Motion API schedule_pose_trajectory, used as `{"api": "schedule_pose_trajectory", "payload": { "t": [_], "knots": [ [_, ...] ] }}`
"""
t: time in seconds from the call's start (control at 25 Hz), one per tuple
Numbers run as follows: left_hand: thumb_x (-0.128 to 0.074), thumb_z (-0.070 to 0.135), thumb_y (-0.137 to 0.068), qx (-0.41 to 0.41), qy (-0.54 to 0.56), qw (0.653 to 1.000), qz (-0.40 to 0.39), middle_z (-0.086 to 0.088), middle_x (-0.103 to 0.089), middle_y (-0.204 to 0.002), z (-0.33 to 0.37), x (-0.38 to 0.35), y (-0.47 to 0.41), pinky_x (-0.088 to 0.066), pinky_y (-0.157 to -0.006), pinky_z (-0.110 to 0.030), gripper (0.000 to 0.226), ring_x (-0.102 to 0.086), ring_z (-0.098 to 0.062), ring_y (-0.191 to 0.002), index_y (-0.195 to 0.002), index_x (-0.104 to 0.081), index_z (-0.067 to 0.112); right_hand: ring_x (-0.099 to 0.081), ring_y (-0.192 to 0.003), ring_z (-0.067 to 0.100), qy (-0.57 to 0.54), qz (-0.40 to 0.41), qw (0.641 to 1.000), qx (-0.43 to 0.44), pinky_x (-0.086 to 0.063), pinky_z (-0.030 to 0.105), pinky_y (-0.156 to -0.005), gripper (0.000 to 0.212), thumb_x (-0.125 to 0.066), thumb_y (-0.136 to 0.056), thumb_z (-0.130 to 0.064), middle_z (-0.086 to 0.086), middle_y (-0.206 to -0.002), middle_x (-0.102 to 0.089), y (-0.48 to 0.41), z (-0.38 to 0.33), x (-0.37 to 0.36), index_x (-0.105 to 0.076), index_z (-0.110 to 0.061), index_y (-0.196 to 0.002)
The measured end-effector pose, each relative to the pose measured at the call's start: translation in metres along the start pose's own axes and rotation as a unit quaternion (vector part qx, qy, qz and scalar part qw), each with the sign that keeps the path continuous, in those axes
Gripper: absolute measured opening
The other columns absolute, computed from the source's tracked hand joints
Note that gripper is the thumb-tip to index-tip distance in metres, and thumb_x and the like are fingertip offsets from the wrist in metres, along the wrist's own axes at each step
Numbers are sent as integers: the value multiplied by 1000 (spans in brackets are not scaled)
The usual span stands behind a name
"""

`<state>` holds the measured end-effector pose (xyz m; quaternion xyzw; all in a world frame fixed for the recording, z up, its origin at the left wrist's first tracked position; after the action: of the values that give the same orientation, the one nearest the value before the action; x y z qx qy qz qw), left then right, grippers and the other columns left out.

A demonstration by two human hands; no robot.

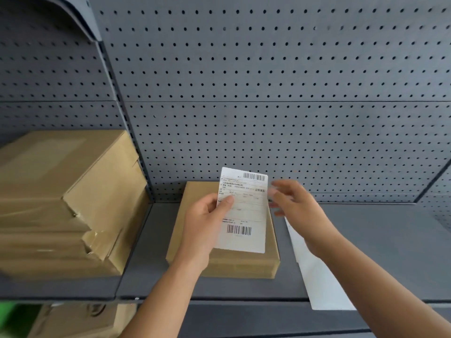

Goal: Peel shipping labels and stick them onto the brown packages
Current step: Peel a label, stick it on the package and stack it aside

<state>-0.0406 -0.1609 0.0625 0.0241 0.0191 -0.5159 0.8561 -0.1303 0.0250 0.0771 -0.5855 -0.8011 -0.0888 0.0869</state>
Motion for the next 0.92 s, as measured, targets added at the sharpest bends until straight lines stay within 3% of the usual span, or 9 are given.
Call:
{"api": "schedule_pose_trajectory", "payload": {
  "t": [0.08,0.2,0.48,0.68,0.92],
  "knots": [
    [-67,24,-98,19,8,1000,7,-1,-81,-95,-6,8,-6,-62,-81,-44,14,-77,-22,-89,-100,-77,15,-71,-90,20,-60,-66,995,-51,-58,37,-84,17,-56,-100,-25,3,-104,-75,-2,19,-22,-69,-17,-108],
    [-65,24,-100,37,-1,999,-9,1,-81,-98,-15,11,-14,-64,-83,-44,15,-78,-18,-90,-103,-77,17,-73,-91,26,-71,-87,992,-53,-59,40,-87,18,-56,-100,-17,6,-100,-77,-7,27,-39,-71,-8,-104],
    [-62,26,-101,-10,-172,985,-30,19,-79,-95,-19,23,-41,-52,-67,-11,18,-71,7,-85,-103,-79,27,-74,-83,26,7,-31,999,-33,-61,40,-80,11,-61,-97,-14,5,-89,-78,-32,30,-42,-71,-9,-98],
    [-68,26,-97,-11,-246,969,-31,12,-79,-96,-25,28,-63,-60,-74,-30,15,-73,-1,-84,-104,-79,18,-71,-72,23,83,12,996,-14,-60,42,-73,10,-63,-95,-17,6,-81,-73,-43,34,-44,-64,-20,-104],
    [-73,32,-93,12,-311,950,-2,3,-70,-93,-40,33,-75,-42,-60,-21,31,-65,-5,-82,-120,-62,21,-62,-71,14,150,20,988,-5,-40,25,-59,25,-64,-94,-21,-1,-78,-66,-51,43,-47,-53,-25,-117]
  ]
}}
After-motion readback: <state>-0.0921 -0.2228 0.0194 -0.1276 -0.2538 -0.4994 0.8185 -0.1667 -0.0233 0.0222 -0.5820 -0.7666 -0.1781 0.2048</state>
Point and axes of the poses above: each hand's wrist, its own y-axis away from the middle knuckle, its own x-axis out of the back of the hand, z = x × y, the point moved 9 cm from there along -y, towards the middle knuckle
